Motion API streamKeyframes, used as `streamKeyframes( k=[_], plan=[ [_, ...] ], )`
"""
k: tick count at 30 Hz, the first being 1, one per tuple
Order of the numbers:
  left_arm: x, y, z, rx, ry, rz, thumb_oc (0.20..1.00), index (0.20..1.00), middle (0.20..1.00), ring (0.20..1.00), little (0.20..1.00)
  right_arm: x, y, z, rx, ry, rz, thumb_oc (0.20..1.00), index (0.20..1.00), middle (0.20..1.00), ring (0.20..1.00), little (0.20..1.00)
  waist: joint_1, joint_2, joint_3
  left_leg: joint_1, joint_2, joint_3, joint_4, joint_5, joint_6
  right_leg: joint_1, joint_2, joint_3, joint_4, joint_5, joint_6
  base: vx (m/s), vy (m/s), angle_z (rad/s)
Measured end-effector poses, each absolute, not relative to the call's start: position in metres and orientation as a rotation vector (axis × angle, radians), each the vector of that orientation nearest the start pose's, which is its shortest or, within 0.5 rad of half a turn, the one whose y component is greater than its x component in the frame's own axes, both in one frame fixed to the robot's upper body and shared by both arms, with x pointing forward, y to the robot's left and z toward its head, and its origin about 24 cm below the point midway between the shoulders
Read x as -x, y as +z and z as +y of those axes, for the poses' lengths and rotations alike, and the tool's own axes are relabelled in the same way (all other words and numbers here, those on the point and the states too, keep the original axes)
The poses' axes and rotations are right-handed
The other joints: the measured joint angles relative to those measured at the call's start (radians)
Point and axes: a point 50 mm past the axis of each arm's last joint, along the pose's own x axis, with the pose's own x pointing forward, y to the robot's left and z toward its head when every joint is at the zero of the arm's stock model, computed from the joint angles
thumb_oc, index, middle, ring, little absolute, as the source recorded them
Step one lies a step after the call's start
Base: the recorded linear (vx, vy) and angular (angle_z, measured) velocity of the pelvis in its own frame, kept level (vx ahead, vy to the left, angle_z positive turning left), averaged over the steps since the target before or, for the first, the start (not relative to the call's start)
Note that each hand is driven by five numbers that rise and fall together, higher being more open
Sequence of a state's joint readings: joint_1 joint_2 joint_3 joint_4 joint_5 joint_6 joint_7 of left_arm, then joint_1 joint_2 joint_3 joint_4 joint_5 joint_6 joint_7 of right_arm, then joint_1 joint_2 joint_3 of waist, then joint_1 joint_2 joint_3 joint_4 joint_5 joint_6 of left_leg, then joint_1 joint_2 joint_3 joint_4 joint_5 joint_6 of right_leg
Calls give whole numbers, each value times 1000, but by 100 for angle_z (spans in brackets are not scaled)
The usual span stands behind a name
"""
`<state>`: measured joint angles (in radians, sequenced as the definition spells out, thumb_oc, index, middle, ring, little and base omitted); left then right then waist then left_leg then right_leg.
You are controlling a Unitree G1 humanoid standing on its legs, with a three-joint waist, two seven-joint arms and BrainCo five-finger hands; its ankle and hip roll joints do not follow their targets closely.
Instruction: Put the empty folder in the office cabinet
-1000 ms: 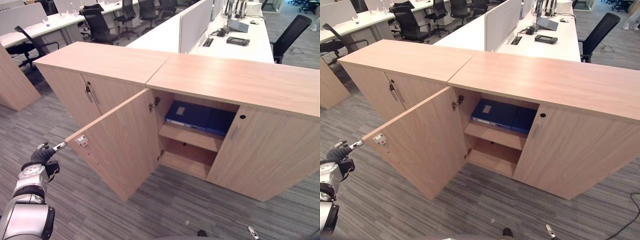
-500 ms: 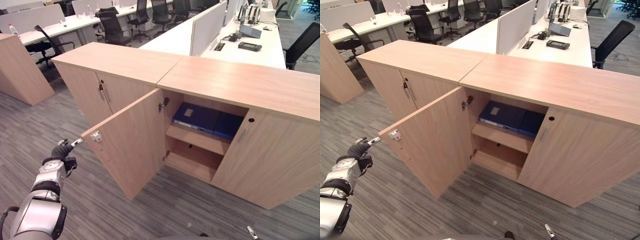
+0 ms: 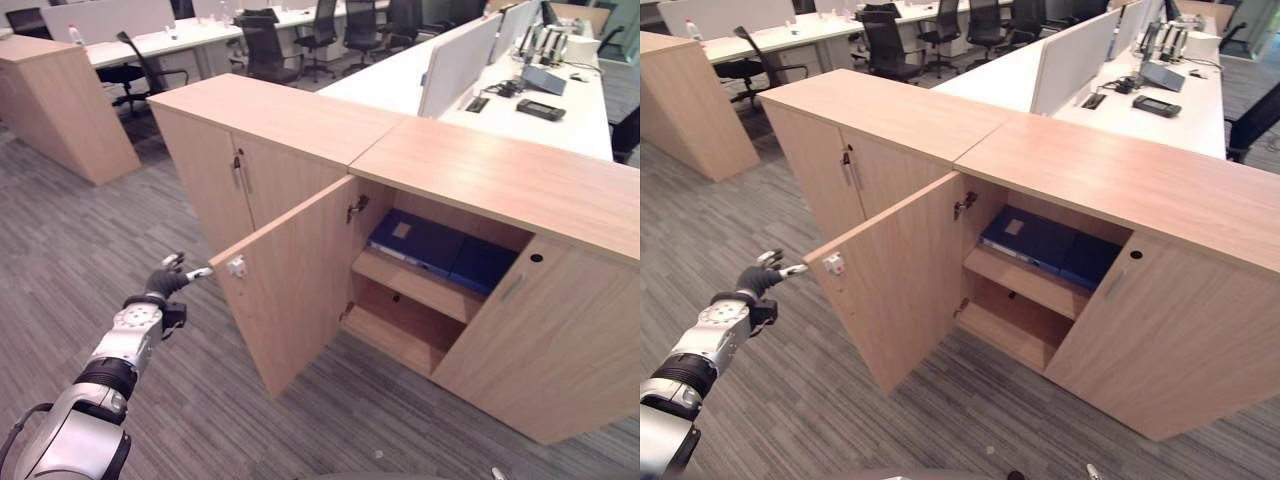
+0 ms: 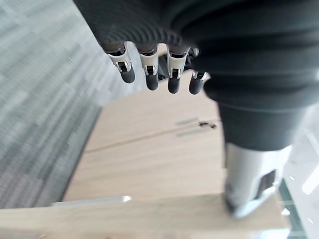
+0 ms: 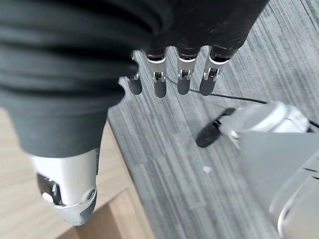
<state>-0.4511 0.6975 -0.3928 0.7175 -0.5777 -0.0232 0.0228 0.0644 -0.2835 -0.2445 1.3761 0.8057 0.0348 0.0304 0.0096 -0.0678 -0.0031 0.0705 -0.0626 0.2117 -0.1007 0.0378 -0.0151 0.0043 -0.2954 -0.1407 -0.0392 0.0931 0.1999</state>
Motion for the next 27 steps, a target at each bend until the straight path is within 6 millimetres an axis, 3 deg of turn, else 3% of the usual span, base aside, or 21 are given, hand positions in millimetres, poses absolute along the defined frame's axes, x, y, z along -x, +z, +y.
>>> streamKeyframes(
  k=[1,4,7,10,12,17,19,22,27],
  plan=[
    [-316,41,279,-270,53,305,1000,1000,1000,1000,1000,-26,-161,-274,-623,-905,1153,1000,1000,1000,1000,1000,0,0,0,-1,-2,0,0,0,0,0,-3,-1,0,0,0,3,-7,17],
    [-321,63,222,-316,-235,161,1000,1000,1000,1000,1000,-26,-162,-273,-625,-904,1153,1000,1000,1000,1000,1000,-2,-7,1,-13,-17,1,0,1,-1,-2,-23,-10,-1,0,1,10,-3,18],
    [-313,57,169,-272,-457,132,1000,1000,1000,1000,1000,-27,-163,-267,-637,-897,1160,1000,1000,1000,1000,1000,-10,-17,0,-16,-25,1,0,1,-1,-4,-29,-8,-5,-4,7,8,1,0],
    [-303,56,113,-155,-615,83,1000,1000,1000,1000,1000,-41,-165,-257,-660,-860,1148,1000,1000,1000,1000,1000,-54,-36,-7,-25,-24,8,0,0,1,-25,-34,-7,-7,-7,12,7,1,-28],
    [-300,61,93,-92,-645,50,1000,1000,1000,1000,1000,-50,-165,-256,-664,-847,1133,1000,1000,1000,1000,1000,-84,-37,-9,-25,-18,29,-1,-4,5,-42,-39,-10,-7,1,24,11,0,-51],
    [-287,91,45,91,-794,-99,1000,1000,1000,1000,1000,-36,-166,-256,-643,-864,1168,1000,1000,1000,1000,1000,-124,-15,-23,-5,-15,28,0,-11,16,-52,-24,-5,-8,49,18,6,-1,-30],
    [-287,95,39,106,-812,-112,1000,1000,1000,1000,1000,-38,-165,-258,-636,-860,1163,1000,1000,1000,1000,1000,-140,8,-31,4,-11,30,0,-13,20,-34,-15,-5,-25,63,10,1,-3,-20],
    [-288,96,38,108,-814,-116,1000,1000,1000,1000,1000,-38,-166,-257,-623,-849,1172,1000,1000,1000,1000,1000,-141,20,-33,15,-4,33,1,-13,28,-16,-5,-5,-39,64,8,3,0,-6],
    [-290,93,43,92,-798,-104,1000,1000,1000,1000,1000,-46,-165,-255,-629,-834,1159,1000,1000,1000,1000,1000,-139,5,-18,23,-1,33,3,-17,23,-9,-2,-7,-41,63,7,0,0,0]
  ],
)
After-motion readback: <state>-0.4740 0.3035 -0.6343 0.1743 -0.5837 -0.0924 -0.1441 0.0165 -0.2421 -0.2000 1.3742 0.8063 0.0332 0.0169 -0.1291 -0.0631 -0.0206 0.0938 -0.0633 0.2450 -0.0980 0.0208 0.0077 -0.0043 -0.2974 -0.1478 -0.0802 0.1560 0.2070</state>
